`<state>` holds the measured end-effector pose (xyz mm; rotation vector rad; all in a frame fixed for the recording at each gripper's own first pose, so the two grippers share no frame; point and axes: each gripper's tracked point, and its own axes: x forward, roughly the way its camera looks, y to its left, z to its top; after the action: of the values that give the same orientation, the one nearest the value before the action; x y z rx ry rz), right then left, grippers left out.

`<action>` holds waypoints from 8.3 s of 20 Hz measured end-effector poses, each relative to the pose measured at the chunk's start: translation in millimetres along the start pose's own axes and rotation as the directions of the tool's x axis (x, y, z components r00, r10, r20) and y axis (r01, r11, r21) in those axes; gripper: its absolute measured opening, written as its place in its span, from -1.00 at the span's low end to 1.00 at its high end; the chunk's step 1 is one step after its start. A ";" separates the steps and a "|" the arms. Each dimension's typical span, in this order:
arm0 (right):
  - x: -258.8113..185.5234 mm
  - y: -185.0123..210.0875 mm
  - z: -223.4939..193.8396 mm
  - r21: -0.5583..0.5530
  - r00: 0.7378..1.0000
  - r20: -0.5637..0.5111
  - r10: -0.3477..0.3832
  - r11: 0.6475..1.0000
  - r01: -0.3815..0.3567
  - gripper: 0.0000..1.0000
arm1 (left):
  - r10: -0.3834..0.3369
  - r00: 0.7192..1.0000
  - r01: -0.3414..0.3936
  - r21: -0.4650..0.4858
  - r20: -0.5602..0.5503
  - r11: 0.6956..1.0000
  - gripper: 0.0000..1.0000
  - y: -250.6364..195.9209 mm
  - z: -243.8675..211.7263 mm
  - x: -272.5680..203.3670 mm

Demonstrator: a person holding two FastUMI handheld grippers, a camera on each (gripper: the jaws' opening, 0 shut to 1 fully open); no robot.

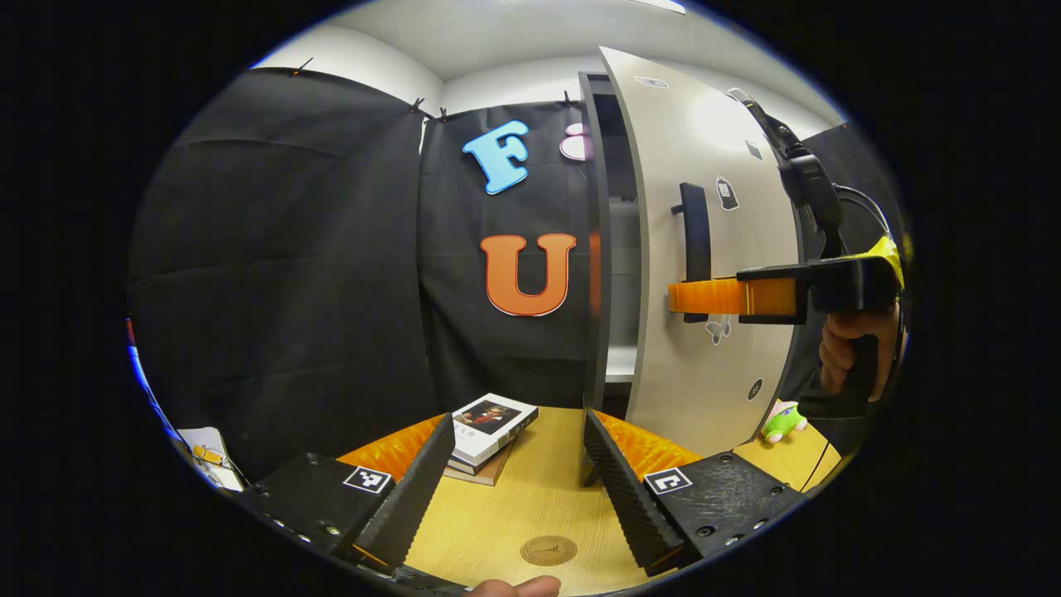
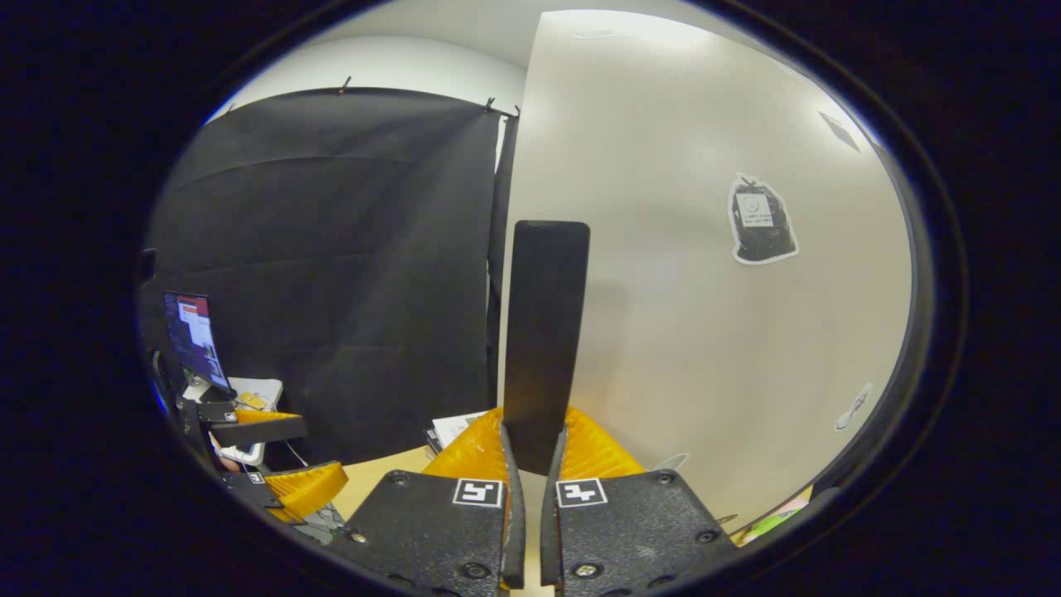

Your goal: Open the cabinet door with the right hand, grasp the bottle in the cabinet with the left hand and place it on the coaster, then close the cabinet door with the right hand.

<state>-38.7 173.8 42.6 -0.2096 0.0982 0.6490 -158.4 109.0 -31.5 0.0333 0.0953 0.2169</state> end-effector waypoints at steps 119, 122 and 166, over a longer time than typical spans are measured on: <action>-293.4 -179.6 -78.7 0.248 0.756 -0.119 -0.643 0.718 0.650 0.38 | -0.172 0.985 0.171 0.052 0.029 0.984 0.52 -73.7 -136.0 87.9; -294.0 -177.3 -79.5 0.253 0.747 -0.116 -0.654 0.708 0.659 0.38 | -0.124 0.992 0.123 0.039 0.013 0.992 0.53 -59.6 -171.0 89.1; -286.3 -128.4 -138.7 0.220 0.732 -0.253 -0.632 0.700 0.680 0.27 | -0.131 0.983 0.119 0.098 0.132 0.988 0.89 -23.7 -116.9 16.8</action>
<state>-191.0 -125.7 -27.0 0.0098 0.2613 -0.1189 -148.4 92.2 -150.4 0.1314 -0.0315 0.0842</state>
